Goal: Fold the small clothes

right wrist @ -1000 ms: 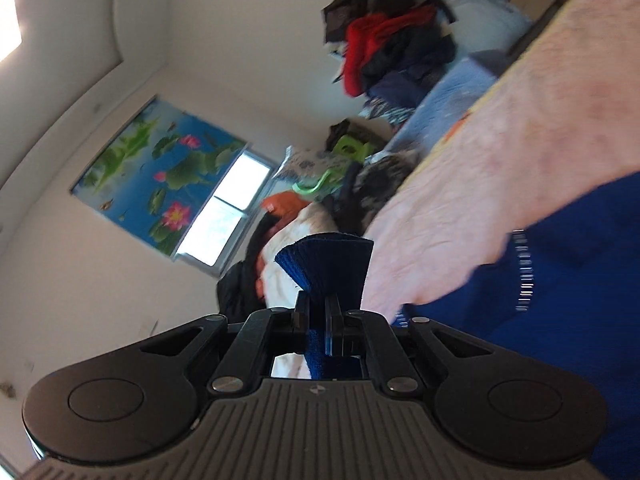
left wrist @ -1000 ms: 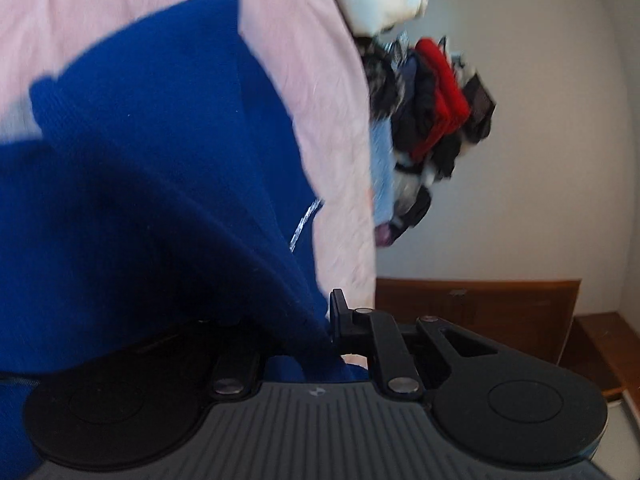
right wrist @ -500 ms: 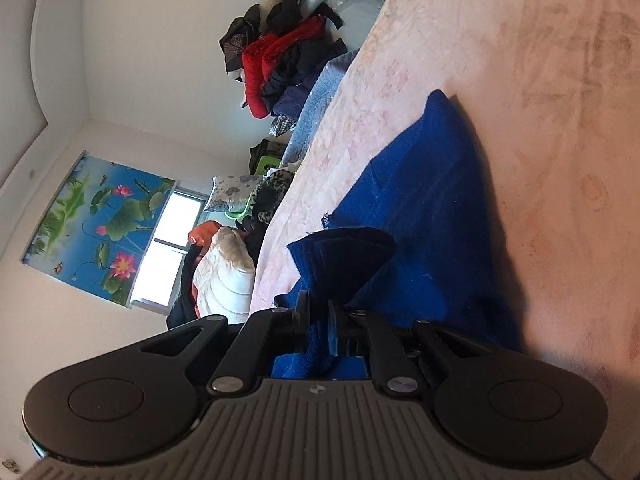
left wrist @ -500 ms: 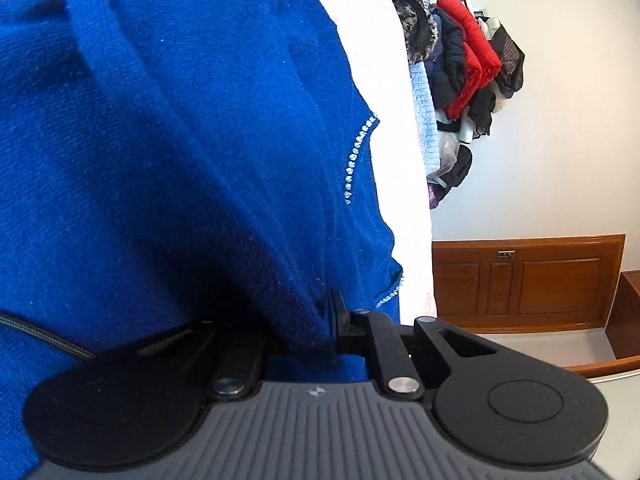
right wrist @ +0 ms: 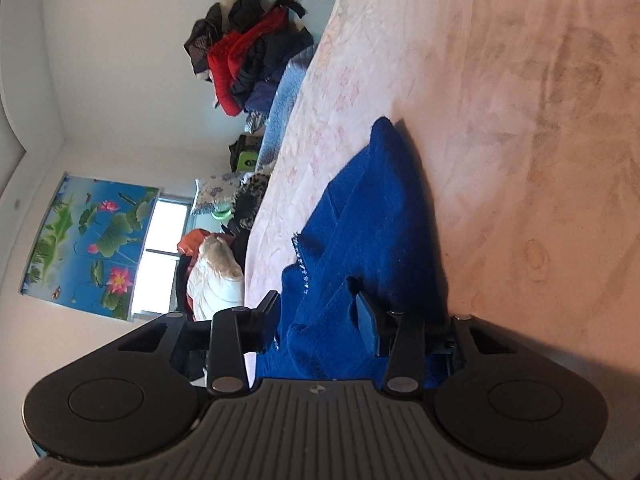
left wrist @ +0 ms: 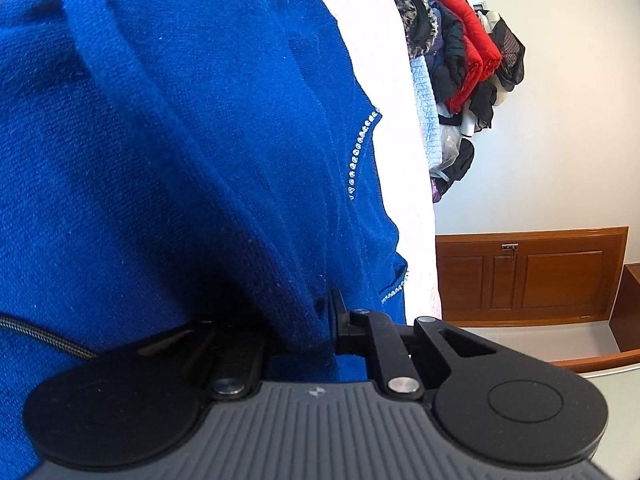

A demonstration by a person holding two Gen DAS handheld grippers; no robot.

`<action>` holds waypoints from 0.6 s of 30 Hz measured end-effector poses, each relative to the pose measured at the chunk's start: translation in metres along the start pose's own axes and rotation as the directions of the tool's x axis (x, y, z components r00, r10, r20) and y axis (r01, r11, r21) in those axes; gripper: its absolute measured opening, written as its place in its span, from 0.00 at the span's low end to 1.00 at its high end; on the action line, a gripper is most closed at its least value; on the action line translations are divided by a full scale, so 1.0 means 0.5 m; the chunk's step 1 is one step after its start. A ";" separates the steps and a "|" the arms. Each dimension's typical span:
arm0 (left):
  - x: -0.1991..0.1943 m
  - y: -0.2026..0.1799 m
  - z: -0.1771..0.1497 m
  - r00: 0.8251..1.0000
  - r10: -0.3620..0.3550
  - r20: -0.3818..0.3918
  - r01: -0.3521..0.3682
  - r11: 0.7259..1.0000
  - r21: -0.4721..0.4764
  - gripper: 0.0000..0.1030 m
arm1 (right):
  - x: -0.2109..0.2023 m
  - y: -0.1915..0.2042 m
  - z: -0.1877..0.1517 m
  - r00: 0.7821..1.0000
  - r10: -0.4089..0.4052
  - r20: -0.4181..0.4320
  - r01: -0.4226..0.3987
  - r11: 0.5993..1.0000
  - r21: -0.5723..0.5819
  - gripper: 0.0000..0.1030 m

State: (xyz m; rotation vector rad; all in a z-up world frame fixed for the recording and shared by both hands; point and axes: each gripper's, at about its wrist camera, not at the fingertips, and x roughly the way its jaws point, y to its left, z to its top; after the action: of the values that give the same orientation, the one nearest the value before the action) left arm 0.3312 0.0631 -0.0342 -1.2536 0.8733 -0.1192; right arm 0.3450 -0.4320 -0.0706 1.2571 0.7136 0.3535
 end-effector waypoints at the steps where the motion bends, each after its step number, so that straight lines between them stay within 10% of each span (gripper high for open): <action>1: 0.000 0.000 0.000 1.000 0.000 0.000 0.000 1.000 0.000 0.11 | 0.008 0.007 0.003 1.000 -0.026 -0.010 0.026 0.999 -0.019 0.42; 11: 0.005 0.000 0.000 1.000 0.001 -0.005 -0.001 1.000 -0.004 0.11 | 0.093 0.125 0.032 0.937 -0.320 -0.137 0.227 0.861 -0.455 0.52; 12: 0.005 0.001 0.000 1.000 -0.001 -0.007 0.001 1.000 -0.006 0.11 | 0.101 0.131 0.033 0.933 -0.323 -0.158 0.215 0.852 -0.477 0.49; 14: 0.005 0.003 0.002 1.000 -0.004 -0.010 0.004 1.000 -0.014 0.11 | 0.111 0.139 0.032 0.925 -0.335 -0.181 0.205 0.838 -0.505 0.12; 18: -0.001 -0.001 0.003 1.000 -0.003 0.001 0.003 1.000 -0.003 0.11 | 0.094 0.147 0.023 0.947 -0.262 -0.188 0.135 0.852 -0.506 0.07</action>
State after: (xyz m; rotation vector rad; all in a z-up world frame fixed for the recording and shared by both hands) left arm 0.3321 0.0646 -0.0334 -1.2577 0.8710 -0.1196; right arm 0.3971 -0.3901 -0.0133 0.6526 0.8967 0.4908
